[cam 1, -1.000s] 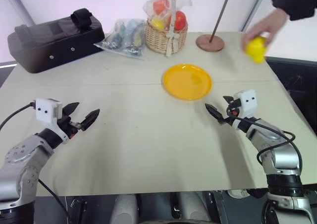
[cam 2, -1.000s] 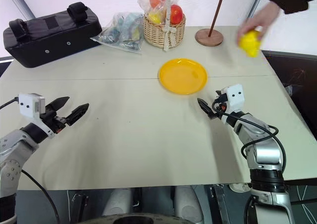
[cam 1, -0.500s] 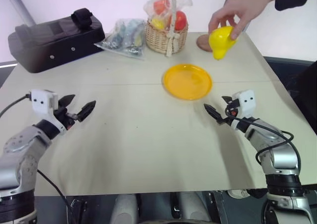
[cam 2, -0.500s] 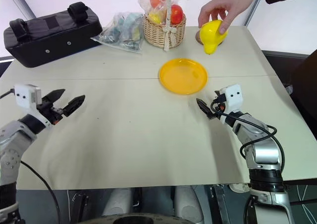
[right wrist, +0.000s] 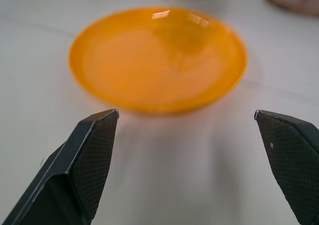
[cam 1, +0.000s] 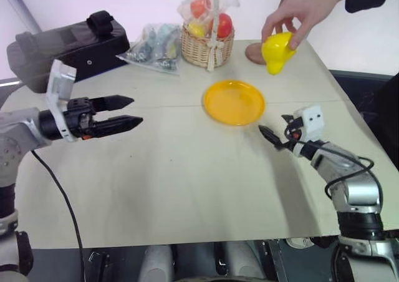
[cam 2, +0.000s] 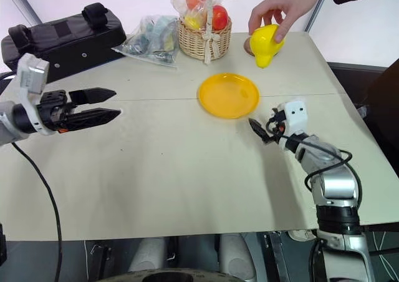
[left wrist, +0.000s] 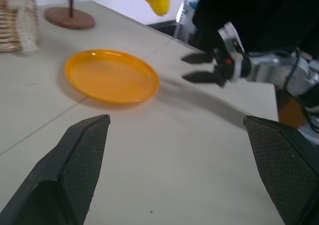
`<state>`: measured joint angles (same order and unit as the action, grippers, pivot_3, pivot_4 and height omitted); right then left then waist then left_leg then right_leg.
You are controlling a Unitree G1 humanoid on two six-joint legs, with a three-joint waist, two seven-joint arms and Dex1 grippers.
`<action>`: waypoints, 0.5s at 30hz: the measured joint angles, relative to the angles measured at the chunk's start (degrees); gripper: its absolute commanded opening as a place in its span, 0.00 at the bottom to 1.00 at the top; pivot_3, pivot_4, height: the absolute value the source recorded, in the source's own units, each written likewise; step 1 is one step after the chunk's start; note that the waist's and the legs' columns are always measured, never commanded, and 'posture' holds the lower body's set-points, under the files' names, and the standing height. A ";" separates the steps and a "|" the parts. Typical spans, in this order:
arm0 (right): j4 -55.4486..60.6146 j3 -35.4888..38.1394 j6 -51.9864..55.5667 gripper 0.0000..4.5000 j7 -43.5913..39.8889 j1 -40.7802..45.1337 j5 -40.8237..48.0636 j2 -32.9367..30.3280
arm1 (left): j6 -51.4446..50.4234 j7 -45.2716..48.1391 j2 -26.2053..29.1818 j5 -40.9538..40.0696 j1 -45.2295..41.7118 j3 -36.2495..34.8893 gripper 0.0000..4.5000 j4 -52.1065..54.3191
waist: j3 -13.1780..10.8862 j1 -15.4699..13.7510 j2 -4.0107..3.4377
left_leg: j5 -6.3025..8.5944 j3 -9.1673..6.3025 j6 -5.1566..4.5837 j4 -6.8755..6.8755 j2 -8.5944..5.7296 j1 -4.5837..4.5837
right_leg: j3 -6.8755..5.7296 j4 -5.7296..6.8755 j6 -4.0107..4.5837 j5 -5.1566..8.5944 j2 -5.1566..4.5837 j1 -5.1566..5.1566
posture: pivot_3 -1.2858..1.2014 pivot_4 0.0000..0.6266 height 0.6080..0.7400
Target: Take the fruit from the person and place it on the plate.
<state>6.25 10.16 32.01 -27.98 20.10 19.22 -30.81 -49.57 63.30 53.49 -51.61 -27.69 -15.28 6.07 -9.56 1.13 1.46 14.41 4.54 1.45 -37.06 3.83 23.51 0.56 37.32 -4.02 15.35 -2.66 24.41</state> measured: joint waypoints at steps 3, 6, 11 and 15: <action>0.82 0.46 4.13 0.99 1.37 6.69 1.41 -0.29 | 0.16 0.23 -1.00 0.92 -1.29 1.57 1.00 -0.99 | 0.00 -0.05 0.00 | 0.00 -0.03 0.00 0.01 0.00 -0.01 | -0.01 0.02 -0.01 0.00 0.02 0.01 | 0.52 0.24 1.00; -0.21 0.46 6.85 0.99 2.53 12.37 2.36 0.28 | 0.65 0.14 -2.09 2.16 -1.38 2.76 1.00 -1.42 | 0.00 -0.16 0.00 | 0.00 -0.01 -0.01 0.00 0.00 0.01 | 0.00 0.01 -0.01 0.00 0.01 0.01 | 0.52 0.24 1.00; -6.23 0.46 7.67 0.99 3.94 18.77 2.67 1.42 | 1.46 -0.71 -3.13 3.22 -1.00 3.12 1.00 -1.22 | 0.00 -0.28 0.01 | 0.00 0.00 -0.01 -0.01 0.00 0.04 | 0.00 -0.01 -0.01 0.00 -0.01 0.03 | 0.52 0.24 1.00; -11.32 0.38 6.64 0.99 3.92 20.92 2.03 1.74 | 1.55 -2.15 -4.07 3.45 1.45 2.68 1.00 0.24 | 0.00 -0.20 0.01 | 0.00 0.01 -0.01 0.00 0.00 0.04 | 0.02 -0.01 -0.02 -0.01 -0.01 0.03 | 0.52 0.24 1.00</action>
<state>-5.07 10.54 38.65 -24.05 41.02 21.25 -29.07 -48.02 61.15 49.42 -48.16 -26.24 -12.60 6.31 -9.56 0.92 1.47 14.40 4.55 1.45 -37.06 3.83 23.55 0.58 37.31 -4.04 15.34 -2.68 24.44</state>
